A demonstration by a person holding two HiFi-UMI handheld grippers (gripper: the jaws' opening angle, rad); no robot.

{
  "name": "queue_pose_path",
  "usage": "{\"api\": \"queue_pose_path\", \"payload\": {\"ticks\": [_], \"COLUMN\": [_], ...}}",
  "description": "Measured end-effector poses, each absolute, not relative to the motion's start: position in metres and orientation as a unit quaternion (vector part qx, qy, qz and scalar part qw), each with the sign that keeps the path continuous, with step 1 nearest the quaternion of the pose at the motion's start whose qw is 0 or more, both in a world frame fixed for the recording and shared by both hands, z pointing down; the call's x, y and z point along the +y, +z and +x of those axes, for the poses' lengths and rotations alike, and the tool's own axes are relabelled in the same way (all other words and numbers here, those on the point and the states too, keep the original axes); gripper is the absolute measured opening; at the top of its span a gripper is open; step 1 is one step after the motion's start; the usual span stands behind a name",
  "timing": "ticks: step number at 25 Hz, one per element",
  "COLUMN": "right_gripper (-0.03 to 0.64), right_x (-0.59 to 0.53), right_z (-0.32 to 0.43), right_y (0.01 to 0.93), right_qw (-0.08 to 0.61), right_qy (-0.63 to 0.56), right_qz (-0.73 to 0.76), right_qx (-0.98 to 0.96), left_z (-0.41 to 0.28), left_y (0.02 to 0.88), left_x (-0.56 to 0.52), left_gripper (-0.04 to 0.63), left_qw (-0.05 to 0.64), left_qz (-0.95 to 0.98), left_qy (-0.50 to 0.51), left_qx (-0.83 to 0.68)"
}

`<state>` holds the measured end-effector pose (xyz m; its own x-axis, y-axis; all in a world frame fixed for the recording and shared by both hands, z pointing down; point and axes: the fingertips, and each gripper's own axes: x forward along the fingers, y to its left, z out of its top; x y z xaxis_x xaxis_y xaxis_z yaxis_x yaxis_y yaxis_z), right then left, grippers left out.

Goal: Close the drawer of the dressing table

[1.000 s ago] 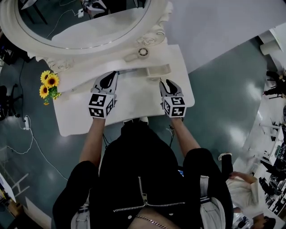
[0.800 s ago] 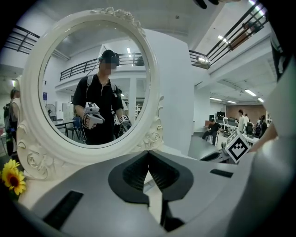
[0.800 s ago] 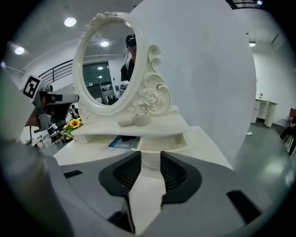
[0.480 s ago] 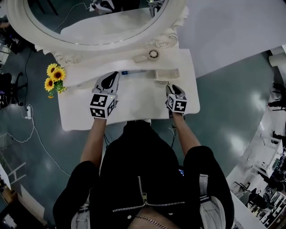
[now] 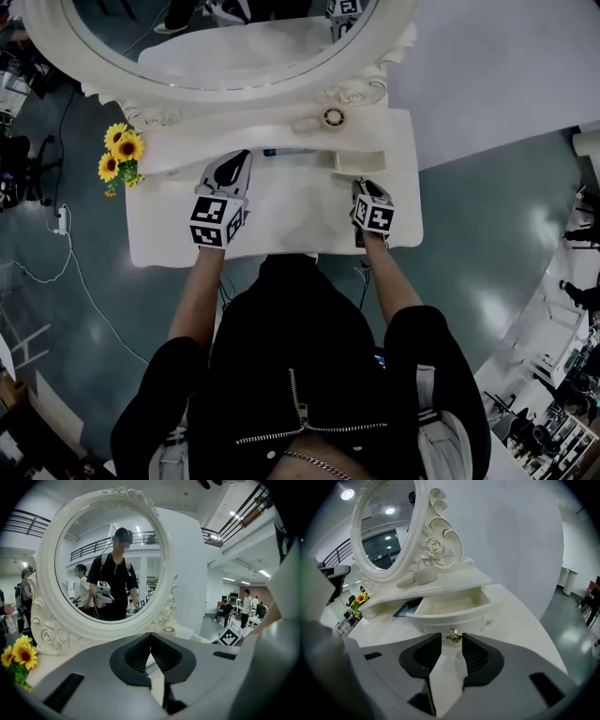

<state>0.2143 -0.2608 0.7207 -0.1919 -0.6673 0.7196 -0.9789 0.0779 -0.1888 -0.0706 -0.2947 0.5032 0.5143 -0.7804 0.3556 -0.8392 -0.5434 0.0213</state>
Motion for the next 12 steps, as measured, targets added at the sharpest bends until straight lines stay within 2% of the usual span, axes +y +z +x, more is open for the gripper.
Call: {"api": "queue_pose_path", "payload": {"ticks": [5,12], "right_gripper": [0.11,0.104], "right_x": [-0.2608,-0.2613], "right_z": [0.2174,0.217], "right_y": [0.7246,0.7237], "right_qw": [0.248,0.25], "right_qy": [0.338,0.339], "right_qz": [0.592,0.591], "right_qx": [-0.688,-0.689], "left_z": [-0.0721,-0.0761], "left_y": [0.5028,0.5036], "left_x": [-0.2956,-0.2969], "left_gripper": [0.021,0.021], "left_qw": [0.096,0.096], "left_qz": [0.863,0.861], "left_qy": [0.153,0.154], "left_qx": [-0.473,-0.476]}}
